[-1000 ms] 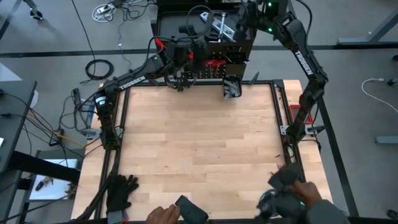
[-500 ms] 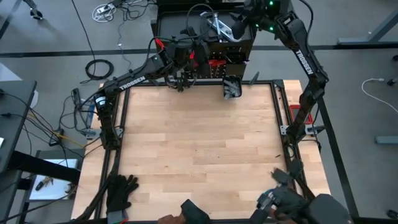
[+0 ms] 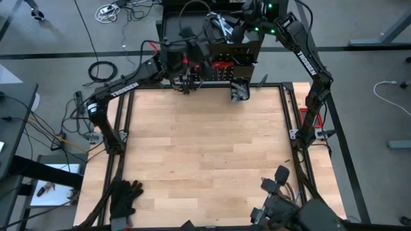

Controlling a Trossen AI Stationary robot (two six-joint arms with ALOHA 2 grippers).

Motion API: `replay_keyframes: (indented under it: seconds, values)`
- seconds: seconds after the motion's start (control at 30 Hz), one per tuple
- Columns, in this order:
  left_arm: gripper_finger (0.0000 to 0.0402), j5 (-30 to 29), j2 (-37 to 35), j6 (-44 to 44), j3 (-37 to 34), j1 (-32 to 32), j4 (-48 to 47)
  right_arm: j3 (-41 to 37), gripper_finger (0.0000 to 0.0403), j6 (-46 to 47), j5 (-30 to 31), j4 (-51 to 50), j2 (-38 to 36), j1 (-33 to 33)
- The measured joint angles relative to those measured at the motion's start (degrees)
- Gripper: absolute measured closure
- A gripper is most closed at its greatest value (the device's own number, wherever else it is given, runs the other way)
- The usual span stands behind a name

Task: Hang tools onto peg board
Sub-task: Put the C-clamp on the table

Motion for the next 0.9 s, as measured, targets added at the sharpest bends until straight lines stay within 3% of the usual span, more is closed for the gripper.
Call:
replay_keyframes:
  seconds: [0.27, 0.6, 0.9]
  values:
    - [0.0173, 0.0, -4.5, -0.2, -10.5, -0.9, 6.4, 0.0, 0.0233, -0.6, 3.6, -0.5, 0.0, 2.3]
    - [0.0179, -0.4, -8.8, -1.7, -24.7, -3.8, 18.8, 0.0, 0.0231, -0.3, 7.2, -1.0, 2.8, 4.3]
    - [0.0179, -2.1, -13.3, -3.4, -29.2, -4.2, 19.7, 0.1, 0.0229, 1.5, 9.7, 5.1, 7.6, 2.9]
